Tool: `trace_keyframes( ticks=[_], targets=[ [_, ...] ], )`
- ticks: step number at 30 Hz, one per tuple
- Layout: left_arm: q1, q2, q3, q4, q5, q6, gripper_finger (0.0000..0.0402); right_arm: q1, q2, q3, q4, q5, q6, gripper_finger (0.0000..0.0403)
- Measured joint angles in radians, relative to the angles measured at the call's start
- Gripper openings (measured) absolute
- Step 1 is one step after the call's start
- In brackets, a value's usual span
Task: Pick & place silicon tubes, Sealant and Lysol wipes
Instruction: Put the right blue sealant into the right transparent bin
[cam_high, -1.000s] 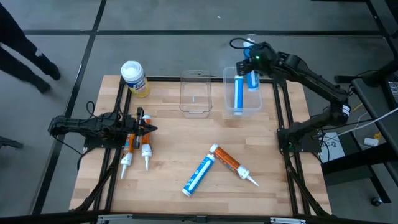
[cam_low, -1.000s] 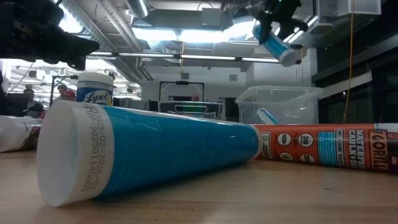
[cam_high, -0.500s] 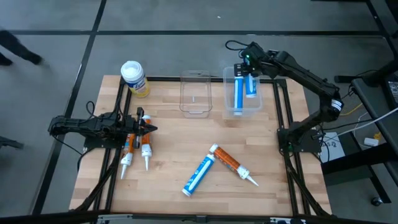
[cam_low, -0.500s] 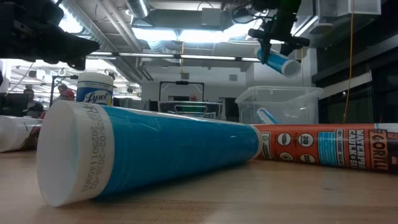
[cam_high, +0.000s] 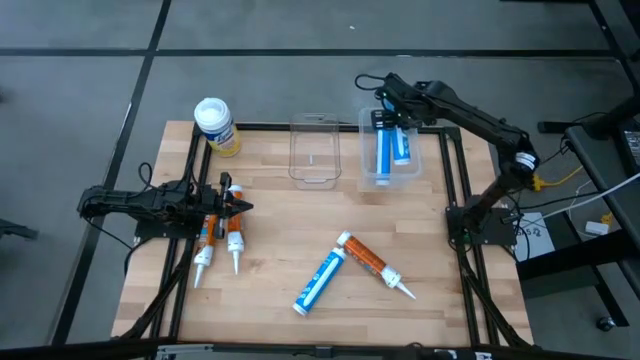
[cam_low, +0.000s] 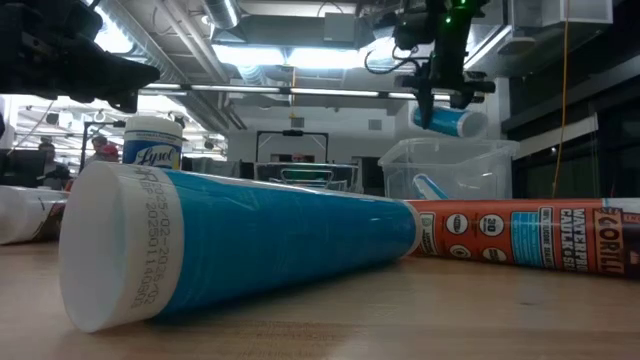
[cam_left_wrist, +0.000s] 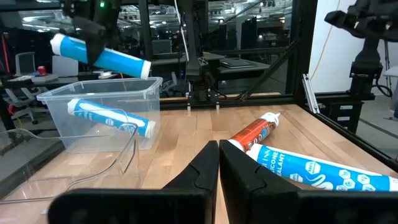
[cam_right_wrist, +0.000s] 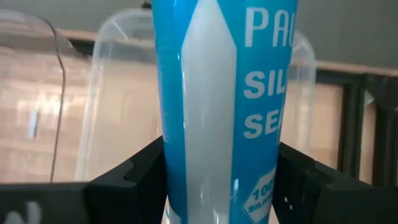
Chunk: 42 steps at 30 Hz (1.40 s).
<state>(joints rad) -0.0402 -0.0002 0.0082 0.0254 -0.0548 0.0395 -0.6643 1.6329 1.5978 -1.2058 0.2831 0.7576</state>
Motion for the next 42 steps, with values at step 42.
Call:
trace_keyframes(
  ticks=[42],
  targets=[
    [0.000,0.000,0.000,0.000,0.000,0.000,0.0008,-0.086,0.112,0.000,-0.105,-0.066,0.023,0.0257]
  ],
)
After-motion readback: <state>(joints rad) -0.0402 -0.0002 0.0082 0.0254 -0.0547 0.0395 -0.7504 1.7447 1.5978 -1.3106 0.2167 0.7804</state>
